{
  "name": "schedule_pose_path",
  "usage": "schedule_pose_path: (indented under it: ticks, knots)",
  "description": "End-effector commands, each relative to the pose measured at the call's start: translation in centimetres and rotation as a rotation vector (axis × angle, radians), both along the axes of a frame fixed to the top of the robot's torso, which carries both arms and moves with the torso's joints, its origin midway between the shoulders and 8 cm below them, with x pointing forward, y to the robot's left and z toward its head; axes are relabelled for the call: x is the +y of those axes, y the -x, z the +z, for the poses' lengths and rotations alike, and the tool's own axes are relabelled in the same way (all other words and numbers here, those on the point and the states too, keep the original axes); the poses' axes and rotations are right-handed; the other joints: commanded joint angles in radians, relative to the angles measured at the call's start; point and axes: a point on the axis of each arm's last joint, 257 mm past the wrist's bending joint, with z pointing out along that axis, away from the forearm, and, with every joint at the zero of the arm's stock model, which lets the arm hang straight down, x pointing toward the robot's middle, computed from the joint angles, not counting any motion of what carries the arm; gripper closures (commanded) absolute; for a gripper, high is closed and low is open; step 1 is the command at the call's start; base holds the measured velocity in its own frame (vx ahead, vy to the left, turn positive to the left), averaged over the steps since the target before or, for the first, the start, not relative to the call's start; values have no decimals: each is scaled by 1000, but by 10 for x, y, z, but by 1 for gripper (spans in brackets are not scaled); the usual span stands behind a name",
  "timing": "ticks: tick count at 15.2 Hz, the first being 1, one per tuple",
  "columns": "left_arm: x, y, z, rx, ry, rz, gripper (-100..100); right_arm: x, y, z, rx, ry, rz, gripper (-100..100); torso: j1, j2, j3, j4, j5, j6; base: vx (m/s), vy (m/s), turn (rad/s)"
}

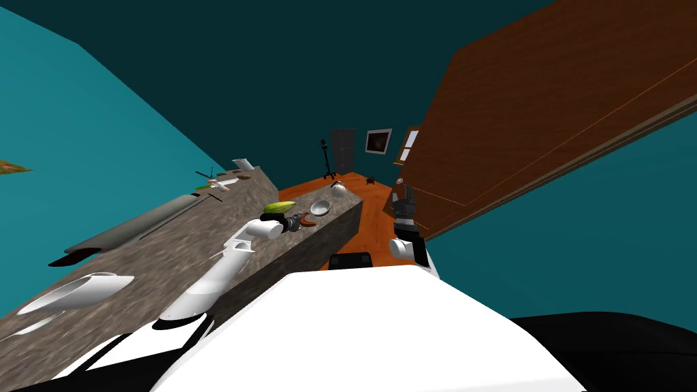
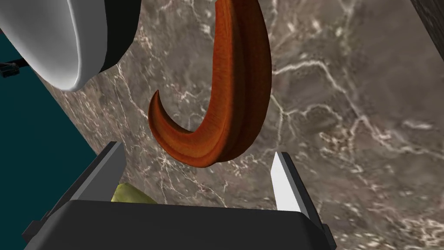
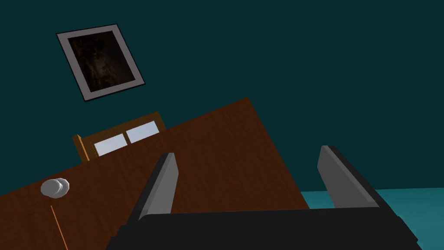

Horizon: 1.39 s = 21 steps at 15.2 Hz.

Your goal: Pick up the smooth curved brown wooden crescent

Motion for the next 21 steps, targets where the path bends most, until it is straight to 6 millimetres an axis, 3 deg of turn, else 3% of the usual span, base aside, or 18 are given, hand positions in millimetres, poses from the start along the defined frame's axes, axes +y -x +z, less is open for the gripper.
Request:
schedule_pose_path:
  ticks: [1, 21]
  knots:
    - [6, 8, -5, 53, -6, 6, -100, 0, 0, 0, 0, 0, 0, 0, 0, 0, 0, 0, 0, 0, -9, 26, -182]
    - [43, 82, -24, 458, -14, 65, -100, 0, 0, 0, 0, 0, 0, 0, -1, -1, 0, 0, 0, 0, -3, 19, -139]
